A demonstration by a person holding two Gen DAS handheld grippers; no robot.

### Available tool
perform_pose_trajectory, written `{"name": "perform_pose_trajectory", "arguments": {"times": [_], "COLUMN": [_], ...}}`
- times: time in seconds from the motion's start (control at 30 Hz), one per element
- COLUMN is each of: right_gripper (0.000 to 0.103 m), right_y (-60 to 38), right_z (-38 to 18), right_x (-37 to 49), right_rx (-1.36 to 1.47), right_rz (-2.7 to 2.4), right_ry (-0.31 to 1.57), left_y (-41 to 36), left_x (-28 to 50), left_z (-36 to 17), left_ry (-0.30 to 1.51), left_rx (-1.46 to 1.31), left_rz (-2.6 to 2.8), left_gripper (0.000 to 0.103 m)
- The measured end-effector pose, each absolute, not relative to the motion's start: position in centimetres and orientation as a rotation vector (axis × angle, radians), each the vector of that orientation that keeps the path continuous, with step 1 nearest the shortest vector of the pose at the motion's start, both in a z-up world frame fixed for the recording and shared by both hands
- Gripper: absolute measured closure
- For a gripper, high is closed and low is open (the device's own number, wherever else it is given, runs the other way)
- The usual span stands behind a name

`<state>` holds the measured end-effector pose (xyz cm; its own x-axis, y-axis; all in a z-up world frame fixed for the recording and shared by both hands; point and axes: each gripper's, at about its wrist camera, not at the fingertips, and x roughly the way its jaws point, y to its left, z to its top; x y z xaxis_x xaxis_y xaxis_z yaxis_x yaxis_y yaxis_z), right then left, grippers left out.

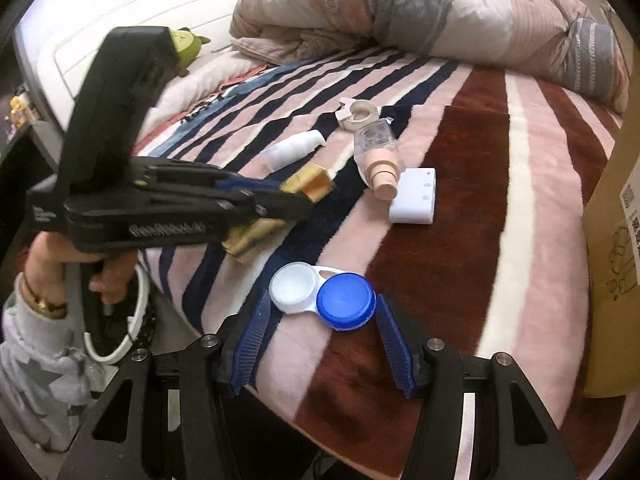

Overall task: Organize rigid objects
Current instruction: 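Grasp the gold bar case with the left gripper while the right grasps the lens case, then carry the gold case and lens case into the box and open both grippers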

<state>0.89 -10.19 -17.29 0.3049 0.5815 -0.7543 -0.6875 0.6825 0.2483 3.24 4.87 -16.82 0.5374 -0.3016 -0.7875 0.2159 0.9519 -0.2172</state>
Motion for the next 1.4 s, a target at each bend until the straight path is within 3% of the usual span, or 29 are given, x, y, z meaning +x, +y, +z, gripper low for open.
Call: {"name": "perform_pose_trajectory", "arguments": {"times": [0.17, 0.33, 0.4, 0.67, 1.1, 1.4], "right_gripper": [0.035, 0.036, 0.044, 0.044, 0.044, 0.044], "right_y": [-8.6, -7.4, -7.3, -8.3, -17.2, -27.5], "right_z": [-17.8, -18.1, -18.1, -15.3, 0.0, 1.2], "right_x": [0.0, -0.7, -0.8, -0.5, 1.7, 4.9], "right_rx": [-0.14, -0.223, -0.25, -0.264, -0.138, -0.09], "right_rz": [0.783, 0.73, 0.706, 0.749, 0.734, 0.528], "right_ry": [0.905, 0.865, 0.854, 0.778, 0.527, 0.609], "left_y": [6.5, 6.2, 6.4, 6.2, 2.0, -8.4], "left_x": [2.7, 1.6, 1.0, 0.7, 2.2, 5.5], "left_z": [-18.1, -18.6, -18.7, -17.3, -2.9, 3.9], "left_ry": [0.971, 0.949, 0.942, 0.906, 0.635, 0.556], "left_rx": [-0.111, -0.087, -0.082, -0.074, -0.001, 0.099], "left_rz": [-0.257, -0.255, -0.25, -0.238, -0.338, -0.586], "left_gripper": [0.088, 0.086, 0.086, 0.088, 0.088, 0.088]}}
